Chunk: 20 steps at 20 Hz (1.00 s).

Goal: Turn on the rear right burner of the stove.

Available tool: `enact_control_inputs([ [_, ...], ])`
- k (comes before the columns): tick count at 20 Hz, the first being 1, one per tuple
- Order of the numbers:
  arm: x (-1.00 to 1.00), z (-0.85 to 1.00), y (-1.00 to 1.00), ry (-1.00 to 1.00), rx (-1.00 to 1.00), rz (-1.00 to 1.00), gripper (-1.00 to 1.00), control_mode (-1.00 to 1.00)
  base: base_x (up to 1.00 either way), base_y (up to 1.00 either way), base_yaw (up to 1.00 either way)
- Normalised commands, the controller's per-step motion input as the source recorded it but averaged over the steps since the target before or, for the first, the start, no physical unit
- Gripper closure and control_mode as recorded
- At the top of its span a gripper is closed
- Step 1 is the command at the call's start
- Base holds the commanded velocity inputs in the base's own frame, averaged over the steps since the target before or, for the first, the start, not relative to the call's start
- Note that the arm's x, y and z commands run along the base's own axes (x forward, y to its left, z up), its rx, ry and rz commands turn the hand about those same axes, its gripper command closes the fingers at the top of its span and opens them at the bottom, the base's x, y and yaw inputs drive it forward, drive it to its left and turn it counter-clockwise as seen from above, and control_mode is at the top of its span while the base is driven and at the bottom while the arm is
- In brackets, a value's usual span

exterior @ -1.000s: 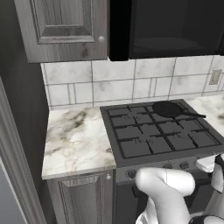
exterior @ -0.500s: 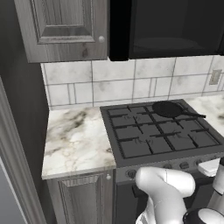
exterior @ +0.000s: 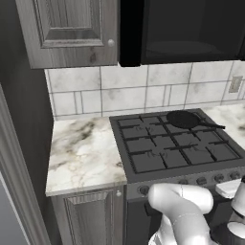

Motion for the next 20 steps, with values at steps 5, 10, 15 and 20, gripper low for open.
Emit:
enact_control_inputs([
  [5,-0.01,-0.19,-0.24,0.0,0.02,0.0,-1.0,-1.0,0.0,0.0,0.0],
  [10,0.0,-0.21,-0.05,-0.01,0.03,0.0,-1.0,-1.0,0.0,0.0,0.0],
  [15,0.0,-0.2,0.0,-0.01,0.04,0.0,-1.0,-1.0,0.0,0.0,0.0],
  [20,0.1,0.0,0.0,-0.04,0.11,0.0,-1.0,-1.0,0.0,0.0,0.0],
])
